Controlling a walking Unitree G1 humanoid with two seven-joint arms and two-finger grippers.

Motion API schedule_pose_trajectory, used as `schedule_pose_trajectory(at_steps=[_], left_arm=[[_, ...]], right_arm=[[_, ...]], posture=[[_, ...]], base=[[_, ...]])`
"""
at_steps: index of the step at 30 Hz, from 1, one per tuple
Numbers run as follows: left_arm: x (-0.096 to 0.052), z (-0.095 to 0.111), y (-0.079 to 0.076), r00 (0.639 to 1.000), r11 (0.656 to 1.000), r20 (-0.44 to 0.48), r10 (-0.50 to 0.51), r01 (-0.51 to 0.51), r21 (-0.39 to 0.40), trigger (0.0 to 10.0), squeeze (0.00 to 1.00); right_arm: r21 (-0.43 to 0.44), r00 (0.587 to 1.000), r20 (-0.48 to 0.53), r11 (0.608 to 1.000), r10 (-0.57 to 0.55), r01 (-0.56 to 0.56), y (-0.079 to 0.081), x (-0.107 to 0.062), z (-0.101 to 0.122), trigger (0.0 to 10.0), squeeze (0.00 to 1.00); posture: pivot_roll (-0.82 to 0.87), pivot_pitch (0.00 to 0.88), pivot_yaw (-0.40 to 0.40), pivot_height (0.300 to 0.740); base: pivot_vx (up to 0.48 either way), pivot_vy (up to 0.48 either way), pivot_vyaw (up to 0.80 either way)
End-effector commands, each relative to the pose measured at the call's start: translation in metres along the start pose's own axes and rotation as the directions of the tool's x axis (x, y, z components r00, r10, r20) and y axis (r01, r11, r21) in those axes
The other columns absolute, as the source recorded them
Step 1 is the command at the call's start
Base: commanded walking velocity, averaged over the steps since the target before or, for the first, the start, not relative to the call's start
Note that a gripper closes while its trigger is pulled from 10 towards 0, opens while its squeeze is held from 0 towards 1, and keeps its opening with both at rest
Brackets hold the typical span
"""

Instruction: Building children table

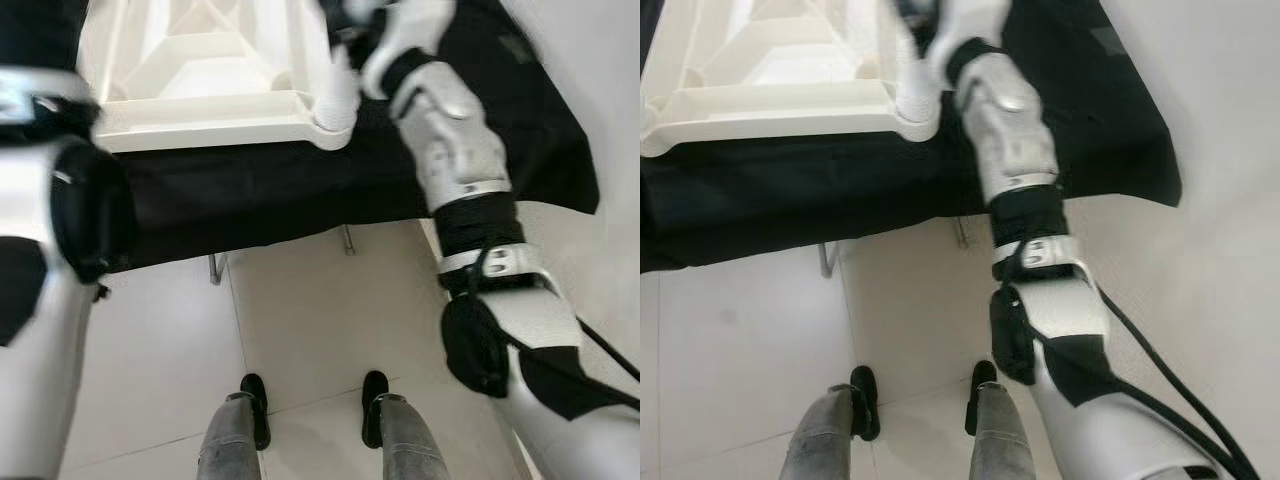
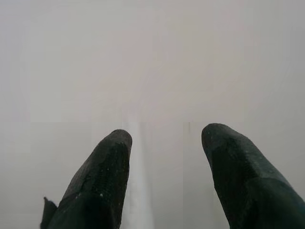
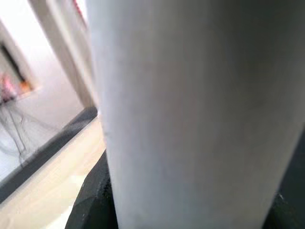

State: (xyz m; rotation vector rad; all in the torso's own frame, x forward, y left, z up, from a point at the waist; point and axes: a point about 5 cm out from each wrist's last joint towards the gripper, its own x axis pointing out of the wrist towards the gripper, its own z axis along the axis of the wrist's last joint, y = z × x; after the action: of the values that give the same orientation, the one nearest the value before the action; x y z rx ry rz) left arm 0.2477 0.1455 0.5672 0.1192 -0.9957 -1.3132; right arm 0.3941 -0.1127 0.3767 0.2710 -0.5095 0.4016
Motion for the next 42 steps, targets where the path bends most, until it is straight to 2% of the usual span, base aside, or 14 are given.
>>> schedule_pose_trajectory(at_steps=[1, 9, 14, 17, 21, 29, 30, 31, 32, 33, 36, 37, 39, 42], left_arm=[[-0.006, 0.011, -0.005, 0.999, 0.999, 0.041, -0.018, 0.019, -0.026, 10.0, 0.00], [-0.027, 0.013, -0.018, 0.999, 0.997, 0.031, -0.014, 0.016, -0.078, 10.0, 0.00], [-0.052, -0.017, -0.029, 0.997, 0.981, -0.009, 0.077, -0.078, -0.175, 10.0, 0.00], [-0.072, -0.045, -0.042, 0.989, 0.952, -0.060, 0.132, -0.144, -0.269, 10.0, 0.00], [-0.094, -0.082, -0.067, 0.978, 0.905, -0.126, 0.163, -0.199, -0.377, 10.0, 0.00], [-0.100, -0.102, -0.085, 0.973, 0.872, -0.155, 0.173, -0.225, -0.435, 10.0, 0.00], [-0.101, -0.110, -0.092, 0.965, 0.872, -0.186, 0.186, -0.250, -0.422, 10.0, 0.00], [-0.102, -0.116, -0.097, 0.957, 0.871, -0.211, 0.198, -0.271, -0.411, 10.0, 0.00], [-0.103, -0.124, -0.103, 0.945, 0.870, -0.244, 0.217, -0.301, -0.391, 10.0, 0.00], [-0.106, -0.141, -0.110, 0.917, 0.861, -0.298, 0.265, -0.365, -0.356, 10.0, 0.00], [-0.110, -0.169, -0.124, 0.852, 0.820, -0.389, 0.351, -0.480, -0.313, 10.0, 0.00], [-0.110, -0.169, -0.124, 0.852, 0.820, -0.389, 0.351, -0.480, -0.313, 10.0, 0.00], [-0.117, -0.196, -0.139, 0.770, 0.737, -0.489, 0.409, -0.595, -0.320, 10.0, 0.00], [-0.120, -0.203, -0.145, 0.743, 0.716, -0.518, 0.424, -0.625, -0.310, 10.0, 0.00]], right_arm=[[0.051, 0.998, 0.066, 0.999, -0.014, 0.010, -0.008, -0.005, 0.011, 0.0, 0.00], [0.133, 0.987, 0.155, 0.991, -0.039, 0.018, -0.031, -0.018, 0.031, 0.0, 0.00], [0.232, 0.979, 0.184, 0.964, 0.085, -0.127, -0.025, -0.027, 0.035, 0.0, 0.00], [0.134, 0.940, 0.119, 0.933, 0.320, -0.335, -0.005, -0.042, 0.029, 0.0, 0.00], [0.014, 0.752, -0.070, 0.754, 0.656, -0.657, 0.017, -0.082, 0.017, 0.0, 0.00], [0.022, 0.653, -0.288, 0.686, 0.701, -0.727, 0.015, -0.106, -0.007, 0.7, 0.00], [0.040, 0.659, -0.320, 0.705, 0.681, -0.708, 0.015, -0.110, -0.017, 4.2, 0.00], [0.054, 0.667, -0.344, 0.724, 0.661, -0.688, 0.014, -0.113, -0.025, 4.9, 0.00], [0.070, 0.678, -0.371, 0.747, 0.635, -0.661, 0.015, -0.116, -0.036, 10.0, 0.00], [0.059, 0.723, -0.418, 0.810, 0.551, -0.583, 0.011, -0.119, -0.055, 10.0, 0.00], [0.039, 0.778, -0.471, 0.891, 0.415, -0.452, 0.006, -0.126, -0.080, 10.0, 0.00], [0.039, 0.778, -0.471, 0.891, 0.415, -0.452, 0.006, -0.126, -0.080, 10.0, 0.00], [0.039, 0.812, -0.498, 0.944, 0.303, -0.328, 0.001, -0.136, -0.096, 10.0, 0.00], [0.043, 0.813, -0.509, 0.951, 0.283, -0.305, 0.001, -0.141, -0.101, 10.0, 0.00]], posture=[[0.04, 0.285, -0.030, 0.740], [0.03, 0.280, -0.034, 0.740], [0.02, 0.278, -0.033, 0.740], [0.02, 0.279, -0.032, 0.740], [0.01, 0.278, -0.035, 0.740], [0.01, 0.271, -0.037, 0.740], [0.01, 0.262, -0.040, 0.740], [0.01, 0.260, -0.040, 0.740], [0.01, 0.253, -0.042, 0.740], [0.01, 0.249, -0.043, 0.740], [0.01, 0.242, -0.041, 0.740], [0.01, 0.242, -0.041, 0.740], [0.01, 0.238, -0.037, 0.740], [0.01, 0.239, -0.035, 0.740]], base=[[0.000, 0.000, 0.00], [0.000, 0.000, 0.00], [0.000, 0.000, 0.00], [0.000, 0.000, 0.00], [0.000, 0.000, 0.00], [0.000, 0.000, 0.00], [0.000, 0.000, 0.00], [0.000, 0.000, 0.00], [0.000, 0.000, 0.00], [0.000, 0.000, 0.00], [0.000, 0.000, 0.00], [0.000, 0.000, 0.00], [0.000, 0.000, 0.00], [0.000, 0.000, 0.00]])
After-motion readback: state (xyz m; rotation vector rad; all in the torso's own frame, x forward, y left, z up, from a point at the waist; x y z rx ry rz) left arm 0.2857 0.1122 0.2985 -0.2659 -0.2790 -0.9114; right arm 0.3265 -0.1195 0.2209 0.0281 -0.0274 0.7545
